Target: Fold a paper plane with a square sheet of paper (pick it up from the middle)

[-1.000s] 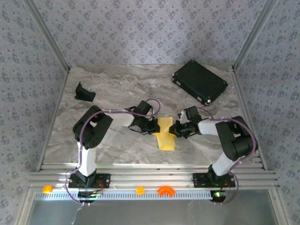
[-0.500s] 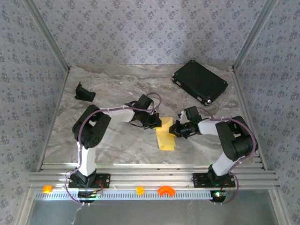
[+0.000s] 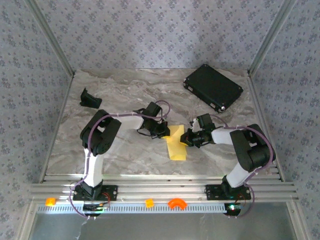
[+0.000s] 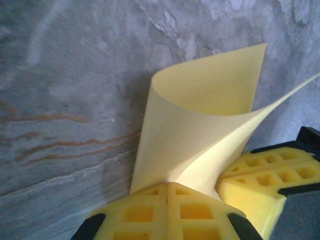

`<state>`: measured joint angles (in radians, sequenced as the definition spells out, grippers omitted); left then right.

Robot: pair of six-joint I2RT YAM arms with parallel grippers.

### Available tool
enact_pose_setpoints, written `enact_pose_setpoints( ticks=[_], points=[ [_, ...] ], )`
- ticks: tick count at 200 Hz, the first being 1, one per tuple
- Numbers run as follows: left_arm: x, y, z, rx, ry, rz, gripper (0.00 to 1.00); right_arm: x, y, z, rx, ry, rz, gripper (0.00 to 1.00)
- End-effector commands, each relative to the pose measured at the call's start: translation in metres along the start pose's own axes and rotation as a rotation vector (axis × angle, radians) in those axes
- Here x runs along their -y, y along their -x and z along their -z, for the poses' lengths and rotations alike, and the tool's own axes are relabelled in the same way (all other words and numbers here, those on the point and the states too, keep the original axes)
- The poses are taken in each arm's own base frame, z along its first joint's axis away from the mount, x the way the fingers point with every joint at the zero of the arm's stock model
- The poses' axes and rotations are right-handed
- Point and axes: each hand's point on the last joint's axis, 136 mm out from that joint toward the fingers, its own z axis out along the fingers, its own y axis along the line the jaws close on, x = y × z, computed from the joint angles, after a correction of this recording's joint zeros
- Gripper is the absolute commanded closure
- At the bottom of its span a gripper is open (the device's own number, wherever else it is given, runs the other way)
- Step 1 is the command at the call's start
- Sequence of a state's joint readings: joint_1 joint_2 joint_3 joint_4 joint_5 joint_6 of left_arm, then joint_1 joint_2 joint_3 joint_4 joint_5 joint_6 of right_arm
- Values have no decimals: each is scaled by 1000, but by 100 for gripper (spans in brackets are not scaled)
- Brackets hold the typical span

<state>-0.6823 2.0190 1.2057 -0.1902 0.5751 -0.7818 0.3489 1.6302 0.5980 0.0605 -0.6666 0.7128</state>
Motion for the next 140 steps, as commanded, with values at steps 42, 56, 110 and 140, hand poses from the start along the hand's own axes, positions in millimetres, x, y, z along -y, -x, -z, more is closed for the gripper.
enact_pose_setpoints(
  ticks=[42, 56, 110, 140],
  points=[
    [23, 16, 28, 80, -2, -48, 100, 49, -25, 1, -52, -164, -102, 100],
    [34, 10, 29, 61, -47, -77, 100, 49, -25, 1, -51, -165, -103, 100],
    [39, -1, 8, -34, -114, -137, 100, 49, -23, 2, -46, -170, -105, 100],
    [16, 8, -6, -36, -44, -95, 100, 48, -23, 3, -49, -170, -104, 100]
  ],
)
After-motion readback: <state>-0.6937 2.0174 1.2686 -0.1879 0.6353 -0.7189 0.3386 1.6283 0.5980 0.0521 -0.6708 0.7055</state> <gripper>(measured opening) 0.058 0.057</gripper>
